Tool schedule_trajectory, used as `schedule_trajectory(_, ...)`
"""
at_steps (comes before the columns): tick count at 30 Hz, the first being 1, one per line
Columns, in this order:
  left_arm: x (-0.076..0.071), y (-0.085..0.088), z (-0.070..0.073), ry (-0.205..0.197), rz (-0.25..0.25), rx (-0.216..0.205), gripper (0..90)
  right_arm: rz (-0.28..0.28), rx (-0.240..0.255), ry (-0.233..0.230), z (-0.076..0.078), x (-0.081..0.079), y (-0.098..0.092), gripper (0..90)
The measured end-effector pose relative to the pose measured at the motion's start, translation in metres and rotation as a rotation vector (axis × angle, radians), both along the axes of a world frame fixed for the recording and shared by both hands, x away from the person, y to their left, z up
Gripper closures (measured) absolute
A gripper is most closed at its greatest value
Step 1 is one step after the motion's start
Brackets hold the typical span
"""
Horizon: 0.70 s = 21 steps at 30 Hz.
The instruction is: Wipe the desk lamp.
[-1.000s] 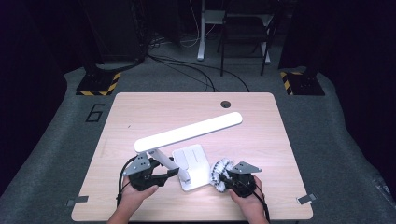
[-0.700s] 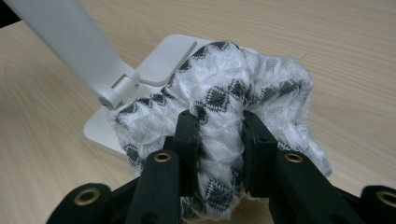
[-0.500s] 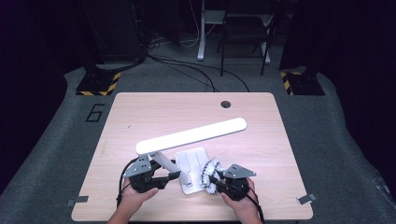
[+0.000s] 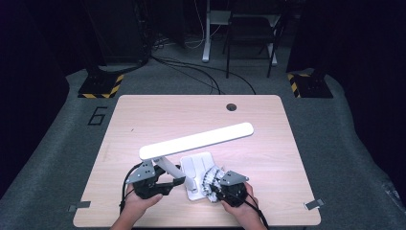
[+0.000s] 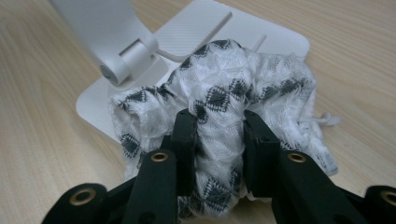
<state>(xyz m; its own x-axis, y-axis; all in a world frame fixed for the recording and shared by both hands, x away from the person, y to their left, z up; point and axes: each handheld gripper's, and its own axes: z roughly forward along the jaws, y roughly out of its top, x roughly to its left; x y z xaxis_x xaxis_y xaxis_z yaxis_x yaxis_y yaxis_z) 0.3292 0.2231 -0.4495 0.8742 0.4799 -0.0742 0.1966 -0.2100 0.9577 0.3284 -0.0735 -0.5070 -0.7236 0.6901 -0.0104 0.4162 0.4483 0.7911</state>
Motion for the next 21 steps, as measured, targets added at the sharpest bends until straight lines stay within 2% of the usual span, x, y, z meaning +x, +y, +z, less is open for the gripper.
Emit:
schedule_trajectory(5, -0.001, 0.001, 0.000, -0.002, -0.006, 0.004, 52.8, -0.019, 0.006, 0.017, 0.000, 0.003, -0.009, 69.1)
schedule_trajectory(6, 0.000, 0.001, 0.000, 0.000, -0.012, -0.006, 52.8, -0.024, 0.008, 0.030, 0.000, 0.003, -0.010, 69.1)
schedule_trajectory(7, 0.000, 0.001, 0.000, 0.002, -0.011, -0.006, 52.8, -0.018, -0.002, 0.021, 0.001, 0.004, -0.013, 69.1)
schedule_trajectory(16, -0.001, 0.001, -0.001, 0.003, -0.006, -0.011, 52.8, -0.056, 0.009, 0.044, 0.000, 0.006, -0.017, 68.9)
schedule_trajectory(21, -0.001, 0.001, -0.001, 0.005, -0.001, -0.010, 52.5, -0.068, 0.003, 0.038, 0.000, 0.009, -0.021, 68.9)
